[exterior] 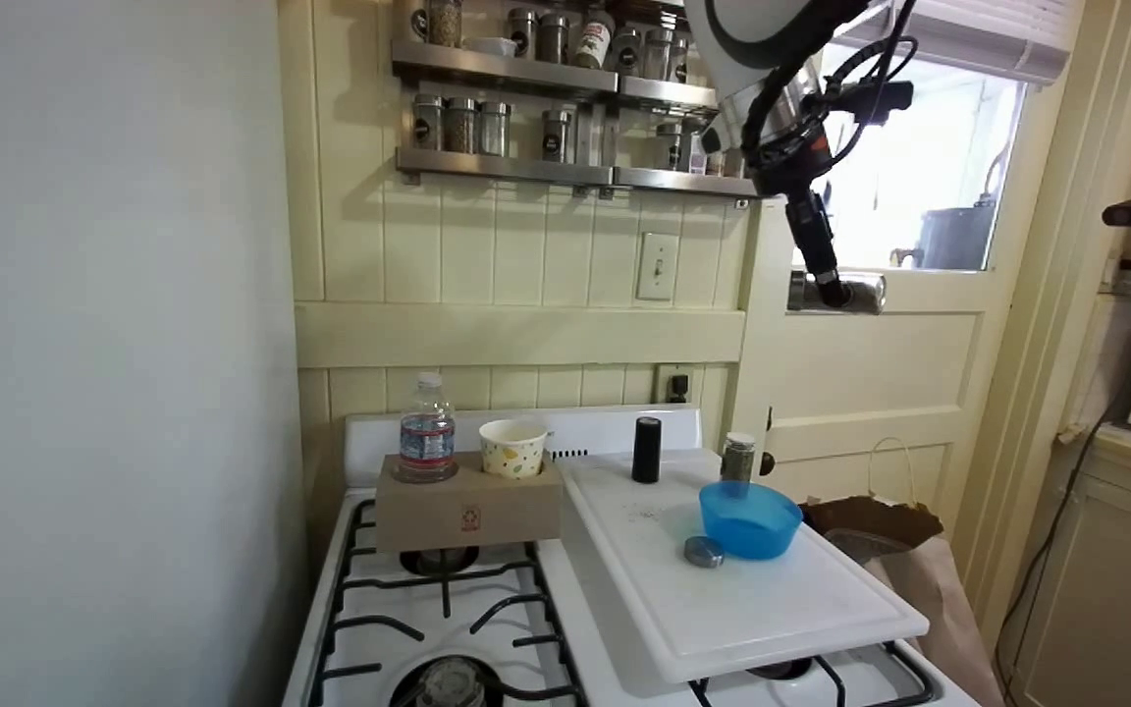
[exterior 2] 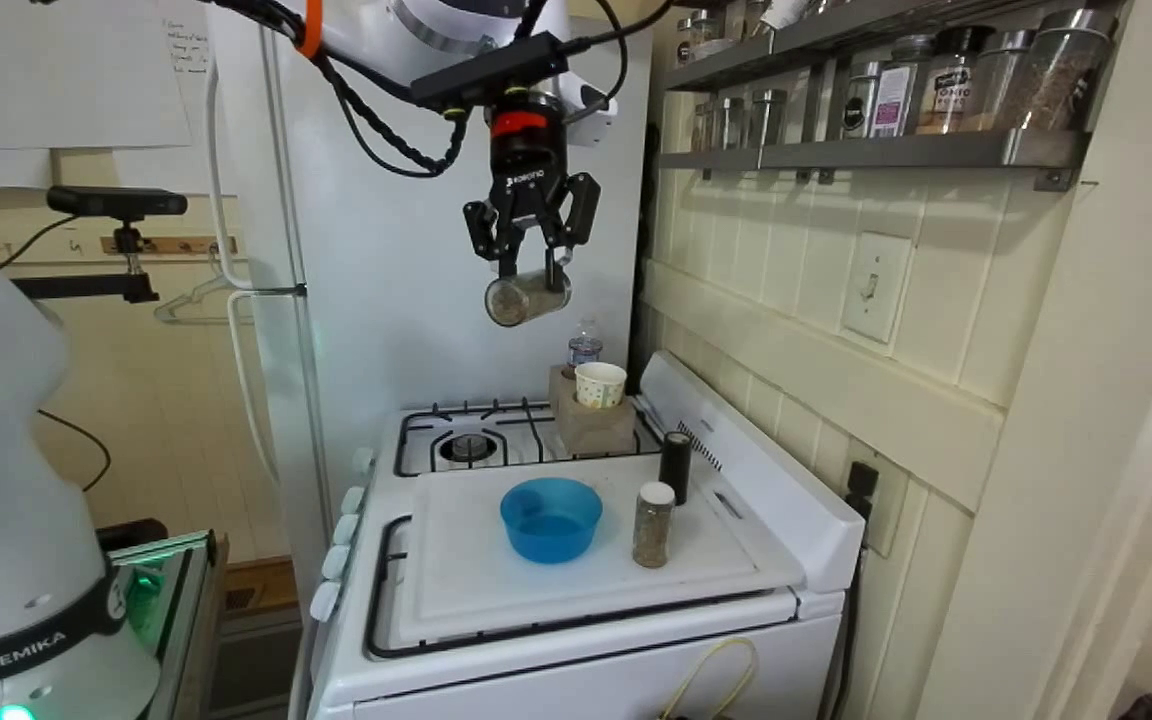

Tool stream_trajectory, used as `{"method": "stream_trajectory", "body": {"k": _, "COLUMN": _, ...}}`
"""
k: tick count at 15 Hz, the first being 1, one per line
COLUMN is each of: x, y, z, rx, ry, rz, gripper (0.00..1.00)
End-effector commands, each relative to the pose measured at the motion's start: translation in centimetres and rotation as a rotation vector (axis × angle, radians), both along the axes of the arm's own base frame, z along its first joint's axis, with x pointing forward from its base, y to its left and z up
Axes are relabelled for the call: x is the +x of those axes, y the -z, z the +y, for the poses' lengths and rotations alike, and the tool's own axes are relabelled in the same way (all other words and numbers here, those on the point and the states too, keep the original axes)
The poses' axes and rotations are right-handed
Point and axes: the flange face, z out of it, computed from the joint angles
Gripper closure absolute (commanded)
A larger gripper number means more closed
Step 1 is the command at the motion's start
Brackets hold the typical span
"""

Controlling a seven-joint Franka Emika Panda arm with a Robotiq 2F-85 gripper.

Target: Pick up a spice bottle and shake it into the blue bowl

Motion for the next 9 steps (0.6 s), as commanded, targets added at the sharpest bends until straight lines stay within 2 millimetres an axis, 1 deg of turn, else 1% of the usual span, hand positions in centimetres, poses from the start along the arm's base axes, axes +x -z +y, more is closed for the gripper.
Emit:
{"method": "stream_trajectory", "body": {"k": 1, "x": -1.9, "y": -1.1, "z": -0.4, "rx": 0.067, "ry": 0.027, "rz": -0.131, "gripper": 0.77}}
{"method": "stream_trajectory", "body": {"k": 3, "x": -1.7, "y": -1.1, "z": 0.1, "rx": 0.153, "ry": 0.025, "rz": -0.208, "gripper": 0.77}}
{"method": "stream_trajectory", "body": {"k": 5, "x": -1.2, "y": -0.2, "z": 1.0, "rx": 0.236, "ry": 0.036, "rz": -0.277, "gripper": 0.77}}
{"method": "stream_trajectory", "body": {"k": 6, "x": -1.3, "y": -0.4, "z": 1.3, "rx": 0.268, "ry": 0.024, "rz": -0.328, "gripper": 0.77}}
{"method": "stream_trajectory", "body": {"k": 7, "x": -1.4, "y": -0.8, "z": 1.5, "rx": 0.282, "ry": 0.012, "rz": -0.383, "gripper": 0.77}}
{"method": "stream_trajectory", "body": {"k": 9, "x": -2.3, "y": -2.8, "z": 1.4, "rx": 0.246, "ry": -0.029, "rz": -0.486, "gripper": 0.77}}
